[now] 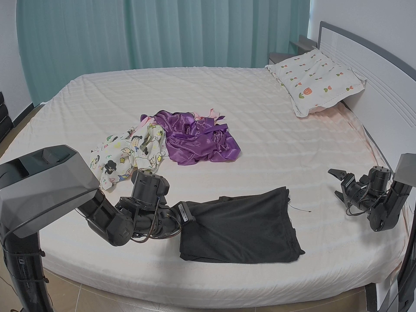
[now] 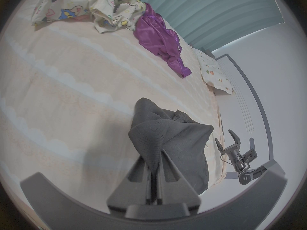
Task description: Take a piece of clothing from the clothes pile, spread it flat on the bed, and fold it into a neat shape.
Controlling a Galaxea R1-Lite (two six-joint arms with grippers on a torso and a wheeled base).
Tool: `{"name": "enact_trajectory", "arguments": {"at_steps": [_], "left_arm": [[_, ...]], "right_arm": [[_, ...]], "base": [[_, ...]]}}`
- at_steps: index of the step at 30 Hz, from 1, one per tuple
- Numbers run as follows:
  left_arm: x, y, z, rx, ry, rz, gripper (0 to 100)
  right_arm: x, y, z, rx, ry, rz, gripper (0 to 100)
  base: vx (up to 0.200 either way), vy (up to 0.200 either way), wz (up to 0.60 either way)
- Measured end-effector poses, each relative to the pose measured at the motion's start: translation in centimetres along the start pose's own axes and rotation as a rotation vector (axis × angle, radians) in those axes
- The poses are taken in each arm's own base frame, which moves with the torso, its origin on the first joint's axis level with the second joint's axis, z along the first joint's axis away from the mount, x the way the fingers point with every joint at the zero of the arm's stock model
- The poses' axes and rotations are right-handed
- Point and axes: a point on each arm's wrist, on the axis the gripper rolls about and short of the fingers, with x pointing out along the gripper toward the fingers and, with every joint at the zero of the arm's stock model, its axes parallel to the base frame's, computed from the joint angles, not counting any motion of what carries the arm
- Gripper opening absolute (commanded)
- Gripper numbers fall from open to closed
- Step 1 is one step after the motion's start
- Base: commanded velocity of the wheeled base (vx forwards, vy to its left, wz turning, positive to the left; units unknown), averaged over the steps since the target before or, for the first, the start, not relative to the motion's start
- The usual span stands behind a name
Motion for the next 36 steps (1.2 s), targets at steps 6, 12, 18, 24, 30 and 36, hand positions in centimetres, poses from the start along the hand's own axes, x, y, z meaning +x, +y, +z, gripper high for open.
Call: {"name": "enact_trajectory", "arguments": {"at_steps": [6, 12, 18, 24, 30, 36], "left_arm": [[-0.7, 0.8, 0.6, -0.024, -0.018, 0.016, 0], [-1.7, 1.3, 1.1, -0.040, -0.036, 0.026, 0], [-3.3, 2.2, 1.8, -0.065, -0.063, 0.040, 0], [-4.6, 3.1, 1.9, -0.089, -0.075, 0.056, 0], [-5.9, 4.5, 2.0, -0.124, -0.085, 0.085, 0], [-6.8, 5.7, 2.4, -0.156, -0.100, 0.107, 0]], "right_arm": [[0.1, 0.0, 0.0, 0.001, 0.000, 0.001, 100], [0.1, 0.0, 0.0, 0.001, 0.002, 0.001, 100], [0.1, -0.1, 0.0, 0.003, 0.002, 0.000, 100], [0.1, -0.1, 0.0, 0.002, 0.003, 0.002, 100], [0.1, 0.0, -0.2, 0.003, 0.008, 0.001, 100], [0.1, 0.0, -0.3, 0.002, 0.010, 0.002, 100]], "base": [[0.000, 0.200, 0.00], [0.000, 0.200, 0.00], [0.000, 0.200, 0.00], [0.000, 0.200, 0.00], [0.000, 0.200, 0.00], [0.000, 0.200, 0.00]]}}
